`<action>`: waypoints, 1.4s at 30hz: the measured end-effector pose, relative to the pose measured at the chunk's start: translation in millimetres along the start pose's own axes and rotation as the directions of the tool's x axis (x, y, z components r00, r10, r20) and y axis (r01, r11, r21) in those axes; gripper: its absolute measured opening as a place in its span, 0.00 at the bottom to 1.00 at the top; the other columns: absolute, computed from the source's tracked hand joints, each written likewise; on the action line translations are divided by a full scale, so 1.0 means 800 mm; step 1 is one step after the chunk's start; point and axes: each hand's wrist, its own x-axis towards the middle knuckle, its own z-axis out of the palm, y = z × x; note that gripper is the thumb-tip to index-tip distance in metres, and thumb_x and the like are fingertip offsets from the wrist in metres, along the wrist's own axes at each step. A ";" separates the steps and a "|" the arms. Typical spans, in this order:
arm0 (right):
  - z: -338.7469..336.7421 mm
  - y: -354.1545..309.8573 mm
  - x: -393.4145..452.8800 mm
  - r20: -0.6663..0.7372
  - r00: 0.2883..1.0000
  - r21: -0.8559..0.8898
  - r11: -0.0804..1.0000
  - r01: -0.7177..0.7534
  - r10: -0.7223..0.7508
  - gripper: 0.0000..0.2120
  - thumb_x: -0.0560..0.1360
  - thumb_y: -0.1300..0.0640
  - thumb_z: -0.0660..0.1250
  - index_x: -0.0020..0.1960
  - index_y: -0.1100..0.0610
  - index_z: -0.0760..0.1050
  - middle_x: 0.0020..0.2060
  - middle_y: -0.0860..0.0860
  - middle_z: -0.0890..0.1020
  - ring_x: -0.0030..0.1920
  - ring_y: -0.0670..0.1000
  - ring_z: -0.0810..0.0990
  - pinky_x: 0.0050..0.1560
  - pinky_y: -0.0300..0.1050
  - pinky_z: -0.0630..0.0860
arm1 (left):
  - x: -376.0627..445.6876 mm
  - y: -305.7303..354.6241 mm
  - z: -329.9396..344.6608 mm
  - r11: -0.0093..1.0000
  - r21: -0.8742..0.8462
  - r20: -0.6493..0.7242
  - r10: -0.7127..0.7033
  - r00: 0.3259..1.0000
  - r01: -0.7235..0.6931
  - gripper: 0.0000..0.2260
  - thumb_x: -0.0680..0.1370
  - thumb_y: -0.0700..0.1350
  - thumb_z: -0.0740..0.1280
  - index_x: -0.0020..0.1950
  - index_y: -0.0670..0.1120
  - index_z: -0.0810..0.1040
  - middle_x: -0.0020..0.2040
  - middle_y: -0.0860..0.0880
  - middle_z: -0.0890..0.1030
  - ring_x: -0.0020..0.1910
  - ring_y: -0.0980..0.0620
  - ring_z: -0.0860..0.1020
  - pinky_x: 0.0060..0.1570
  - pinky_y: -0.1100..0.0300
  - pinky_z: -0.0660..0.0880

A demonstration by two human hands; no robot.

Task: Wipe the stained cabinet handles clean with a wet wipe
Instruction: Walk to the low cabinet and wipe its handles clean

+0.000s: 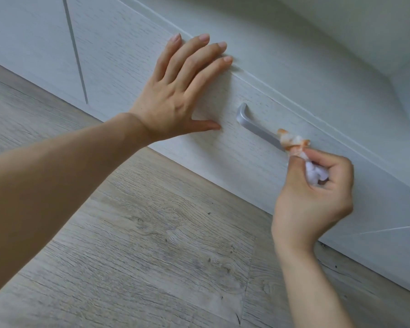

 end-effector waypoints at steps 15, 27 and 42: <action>-0.007 0.004 0.015 0.124 0.893 0.099 0.890 -0.445 0.432 0.08 0.76 0.59 0.66 0.53 0.53 0.81 0.43 0.41 0.83 0.42 0.35 0.80 0.44 0.28 0.73 | 0.002 0.007 -0.010 1.000 0.008 0.053 -0.031 0.998 0.030 0.41 0.72 0.68 0.67 0.72 0.40 0.62 0.70 0.39 0.69 0.71 0.40 0.61 0.74 0.48 0.48; 0.002 -0.056 -0.002 0.265 0.941 0.112 0.962 -0.249 0.213 0.06 0.75 0.62 0.68 0.49 0.58 0.82 0.41 0.45 0.79 0.42 0.37 0.77 0.46 0.26 0.73 | 0.012 -0.003 -0.052 0.999 -0.035 0.340 0.031 0.940 -0.020 0.43 0.70 0.62 0.71 0.76 0.40 0.59 0.73 0.40 0.65 0.73 0.41 0.59 0.74 0.46 0.49; 0.011 -0.152 0.112 0.651 0.750 -0.076 0.993 -0.088 0.116 0.06 0.74 0.61 0.67 0.50 0.56 0.81 0.46 0.51 0.79 0.38 0.39 0.72 0.39 0.20 0.64 | 0.089 -0.024 -0.219 0.975 0.167 0.867 -0.215 0.450 0.143 0.39 0.75 0.62 0.65 0.78 0.44 0.55 0.76 0.43 0.59 0.73 0.43 0.58 0.73 0.50 0.50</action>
